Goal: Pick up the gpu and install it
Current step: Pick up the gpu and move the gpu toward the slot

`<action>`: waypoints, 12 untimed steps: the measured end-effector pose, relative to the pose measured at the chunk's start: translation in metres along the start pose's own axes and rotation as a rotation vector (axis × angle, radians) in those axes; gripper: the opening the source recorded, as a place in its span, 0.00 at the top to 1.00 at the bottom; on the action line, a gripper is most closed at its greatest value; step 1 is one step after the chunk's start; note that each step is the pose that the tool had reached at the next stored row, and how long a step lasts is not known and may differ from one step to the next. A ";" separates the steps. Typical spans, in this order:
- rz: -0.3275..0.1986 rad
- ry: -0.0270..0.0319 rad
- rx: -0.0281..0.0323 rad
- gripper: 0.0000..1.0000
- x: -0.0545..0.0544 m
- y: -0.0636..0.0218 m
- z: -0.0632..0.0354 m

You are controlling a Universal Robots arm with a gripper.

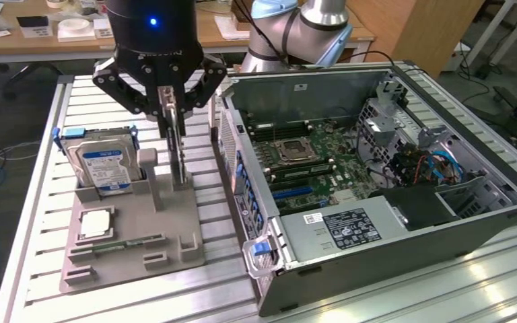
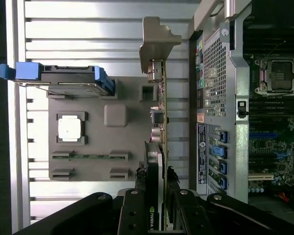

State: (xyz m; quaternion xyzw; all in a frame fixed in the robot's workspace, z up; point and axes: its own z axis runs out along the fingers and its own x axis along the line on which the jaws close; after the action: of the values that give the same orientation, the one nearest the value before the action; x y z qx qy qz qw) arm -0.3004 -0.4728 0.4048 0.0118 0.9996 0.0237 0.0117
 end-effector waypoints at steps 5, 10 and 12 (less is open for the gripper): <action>0.000 0.0000 0.0000 0.73 0.000 0.0001 -0.0014; 0.000 0.0001 0.0000 0.73 0.000 0.0001 -0.0015; 0.000 0.0002 0.0002 0.73 0.000 0.0002 -0.0036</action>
State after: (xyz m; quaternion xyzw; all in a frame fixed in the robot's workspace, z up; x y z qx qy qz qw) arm -0.3004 -0.4728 0.4084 0.0118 0.9996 0.0236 0.0116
